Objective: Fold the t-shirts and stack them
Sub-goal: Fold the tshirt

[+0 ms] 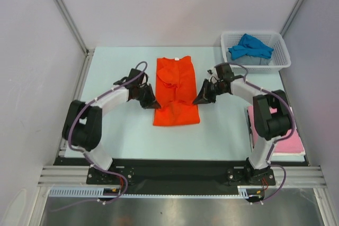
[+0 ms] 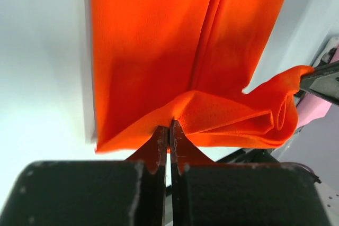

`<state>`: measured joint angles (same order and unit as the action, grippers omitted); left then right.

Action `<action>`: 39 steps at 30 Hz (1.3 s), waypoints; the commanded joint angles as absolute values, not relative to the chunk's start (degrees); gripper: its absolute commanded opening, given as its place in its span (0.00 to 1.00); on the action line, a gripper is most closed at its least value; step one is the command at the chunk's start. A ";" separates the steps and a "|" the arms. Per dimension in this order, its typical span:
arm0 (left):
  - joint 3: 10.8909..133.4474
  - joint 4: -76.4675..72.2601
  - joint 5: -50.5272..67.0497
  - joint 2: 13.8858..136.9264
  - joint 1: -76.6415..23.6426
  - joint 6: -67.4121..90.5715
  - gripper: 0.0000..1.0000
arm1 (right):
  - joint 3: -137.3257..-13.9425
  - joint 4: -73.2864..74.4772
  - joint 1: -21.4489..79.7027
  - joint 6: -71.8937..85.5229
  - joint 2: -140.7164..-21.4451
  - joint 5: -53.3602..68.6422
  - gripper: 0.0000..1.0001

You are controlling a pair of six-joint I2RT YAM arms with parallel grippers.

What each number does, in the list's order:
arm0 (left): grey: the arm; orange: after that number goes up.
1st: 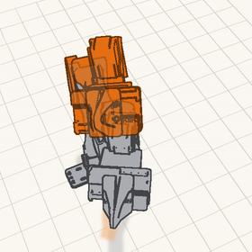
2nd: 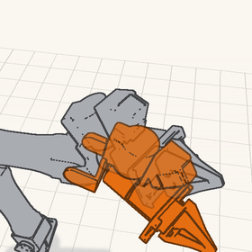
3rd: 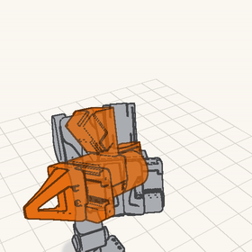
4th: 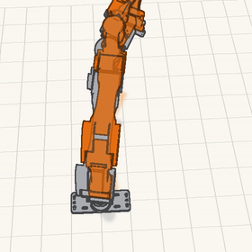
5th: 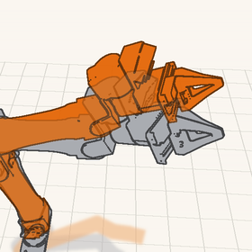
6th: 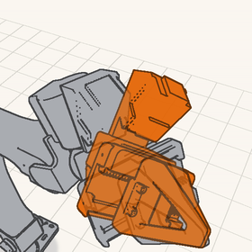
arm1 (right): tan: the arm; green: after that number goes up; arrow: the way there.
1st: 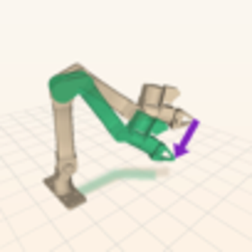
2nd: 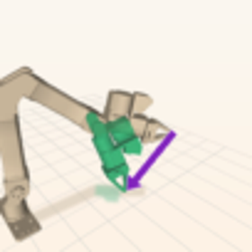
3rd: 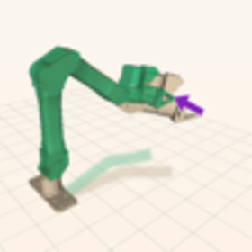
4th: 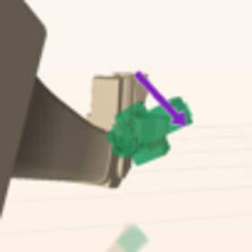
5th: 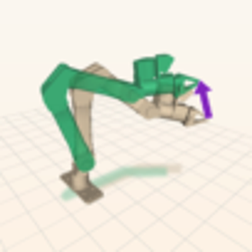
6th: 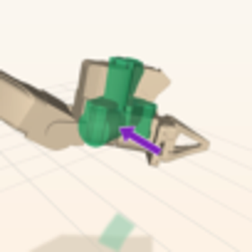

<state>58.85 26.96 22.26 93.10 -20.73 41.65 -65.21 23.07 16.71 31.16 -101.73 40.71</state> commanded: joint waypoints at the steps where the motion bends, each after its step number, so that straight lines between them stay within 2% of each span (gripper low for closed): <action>1: 66.61 29.09 23.46 98.42 -18.55 37.36 0.00 | -73.37 29.09 15.04 27.69 -108.60 41.57 0.00; 9: 77.69 31.46 24.78 108.53 -15.91 36.12 0.01 | -87.96 33.57 13.10 26.37 -119.52 43.16 0.00; 39: 93.86 34.63 26.98 122.60 -12.22 36.04 0.00 | -103.09 36.03 11.08 28.30 -131.31 44.82 0.00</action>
<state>90.70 34.30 26.15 121.95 -12.67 36.97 -99.77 34.98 11.57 27.62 -130.65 43.66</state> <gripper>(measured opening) 0.011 0.012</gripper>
